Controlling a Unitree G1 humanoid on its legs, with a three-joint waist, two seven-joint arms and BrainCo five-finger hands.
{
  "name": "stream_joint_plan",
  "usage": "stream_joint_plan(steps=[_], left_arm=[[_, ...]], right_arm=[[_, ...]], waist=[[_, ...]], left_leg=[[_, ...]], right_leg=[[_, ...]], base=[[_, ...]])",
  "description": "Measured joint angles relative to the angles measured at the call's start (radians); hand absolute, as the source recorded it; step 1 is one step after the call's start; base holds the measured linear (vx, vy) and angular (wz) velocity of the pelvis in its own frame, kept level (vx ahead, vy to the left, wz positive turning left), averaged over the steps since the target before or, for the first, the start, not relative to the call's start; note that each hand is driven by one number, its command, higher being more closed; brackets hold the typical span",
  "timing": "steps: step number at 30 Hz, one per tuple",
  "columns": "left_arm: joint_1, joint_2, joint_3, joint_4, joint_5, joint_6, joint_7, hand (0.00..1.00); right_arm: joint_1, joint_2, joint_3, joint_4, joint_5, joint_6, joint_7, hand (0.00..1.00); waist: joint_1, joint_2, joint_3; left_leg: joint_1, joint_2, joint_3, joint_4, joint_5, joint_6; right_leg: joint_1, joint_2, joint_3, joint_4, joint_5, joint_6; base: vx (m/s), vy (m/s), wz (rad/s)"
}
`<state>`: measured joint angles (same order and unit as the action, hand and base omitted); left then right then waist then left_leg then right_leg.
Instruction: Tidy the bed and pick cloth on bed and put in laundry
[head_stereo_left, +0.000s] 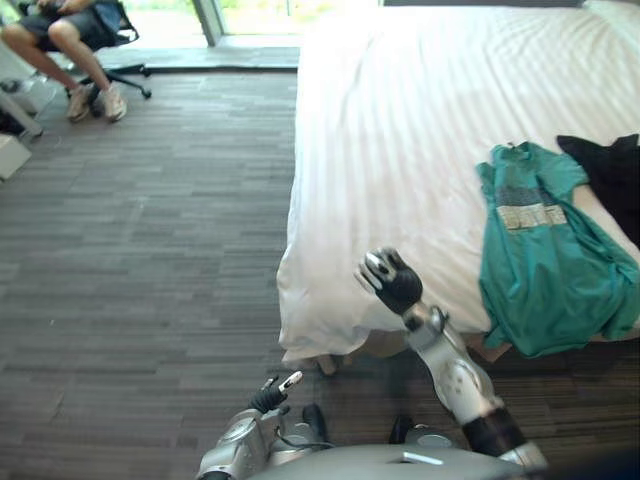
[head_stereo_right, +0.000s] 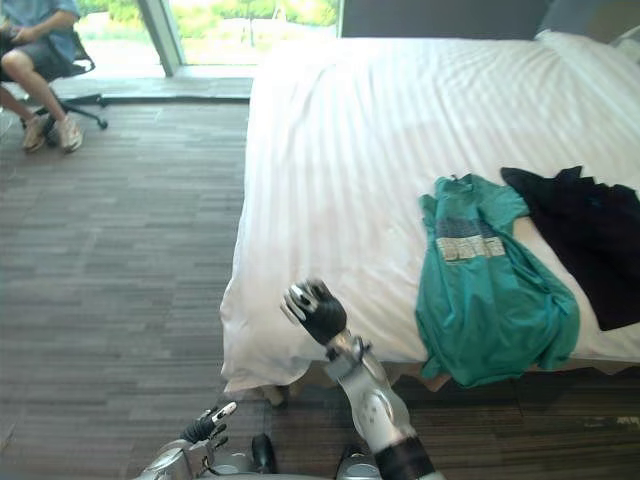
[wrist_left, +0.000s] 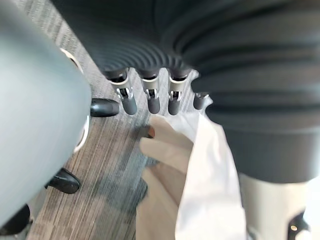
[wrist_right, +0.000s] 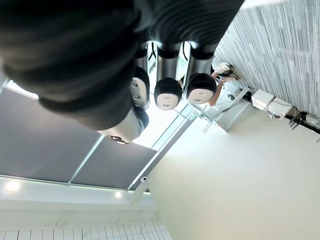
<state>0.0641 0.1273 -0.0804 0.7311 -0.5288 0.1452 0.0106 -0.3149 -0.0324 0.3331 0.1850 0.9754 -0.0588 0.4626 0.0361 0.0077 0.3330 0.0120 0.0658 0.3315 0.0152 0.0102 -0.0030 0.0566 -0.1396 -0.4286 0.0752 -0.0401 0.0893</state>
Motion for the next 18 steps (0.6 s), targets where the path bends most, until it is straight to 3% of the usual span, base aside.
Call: stream_joint_plan(steps=[3, 6, 8, 11, 12, 16, 18], left_arm=[[-0.127, -0.016, -0.005, 0.031, -0.044, -0.047, 0.034, 0.00], [-0.232, -0.048, -0.008, 0.103, -0.090, -0.096, 0.040, 0.00], [-0.269, -0.067, -0.006, 0.125, -0.089, -0.128, 0.045, 0.00], [-0.320, -0.081, 0.005, 0.172, -0.079, -0.149, 0.112, 0.00], [-0.334, -0.081, 0.005, 0.201, -0.078, -0.154, 0.134, 0.00], [-0.363, -0.086, 0.025, 0.225, -0.085, -0.157, 0.176, 0.00], [-0.371, -0.094, 0.050, 0.222, -0.090, -0.154, 0.198, 0.00]], right_arm=[[-0.296, 0.042, -0.023, 0.113, 0.013, -0.076, -0.136, 1.00], [-0.419, 0.063, -0.090, 0.312, 0.037, -0.117, -0.230, 1.00], [-0.420, 0.060, -0.107, 0.376, 0.063, -0.141, -0.248, 1.00], [-0.384, 0.053, -0.106, 0.375, 0.074, -0.186, -0.216, 1.00], [-0.372, 0.061, -0.091, 0.378, 0.074, -0.196, -0.206, 1.00], [-0.303, 0.075, -0.094, 0.376, 0.073, -0.229, -0.182, 1.00], [-0.216, 0.089, -0.107, 0.348, 0.073, -0.238, -0.140, 1.00]], waist=[[0.029, 0.012, 0.113], [0.061, 0.040, 0.143], [0.065, 0.064, 0.163], [0.055, 0.077, 0.175], [0.032, 0.077, 0.175], [-0.001, 0.077, 0.175], [-0.032, 0.072, 0.174]], left_leg=[[-0.181, 0.020, -0.009, 0.095, 0.004, 0.014], [-0.318, 0.018, -0.008, 0.161, 0.003, 0.020], [-0.381, 0.018, -0.003, 0.206, -0.008, 0.035], [-0.459, 0.020, 0.023, 0.256, -0.024, 0.045], [-0.476, 0.022, 0.030, 0.283, -0.038, 0.047], [-0.494, 0.035, 0.058, 0.349, -0.083, 0.043], [-0.501, 0.043, 0.077, 0.364, -0.095, 0.044]], right_leg=[[-0.182, -0.020, 0.000, 0.120, -0.014, -0.024], [-0.339, -0.055, 0.005, 0.238, -0.042, -0.035], [-0.410, -0.074, 0.017, 0.296, -0.052, -0.039], [-0.517, -0.090, 0.061, 0.360, -0.060, -0.045], [-0.539, -0.097, 0.075, 0.385, -0.072, -0.041], [-0.578, -0.105, 0.119, 0.440, -0.099, -0.041], [-0.595, -0.103, 0.146, 0.448, -0.104, -0.045]], base=[[-0.19, 0.022, 0.16], [-0.12, 0.014, 0.13], [-0.01, 0.018, -0.03], [-0.03, 0.025, -0.22], [-0.03, 0.010, -0.18], [-0.06, 0.000, -0.22], [-0.08, -0.009, -0.26]])
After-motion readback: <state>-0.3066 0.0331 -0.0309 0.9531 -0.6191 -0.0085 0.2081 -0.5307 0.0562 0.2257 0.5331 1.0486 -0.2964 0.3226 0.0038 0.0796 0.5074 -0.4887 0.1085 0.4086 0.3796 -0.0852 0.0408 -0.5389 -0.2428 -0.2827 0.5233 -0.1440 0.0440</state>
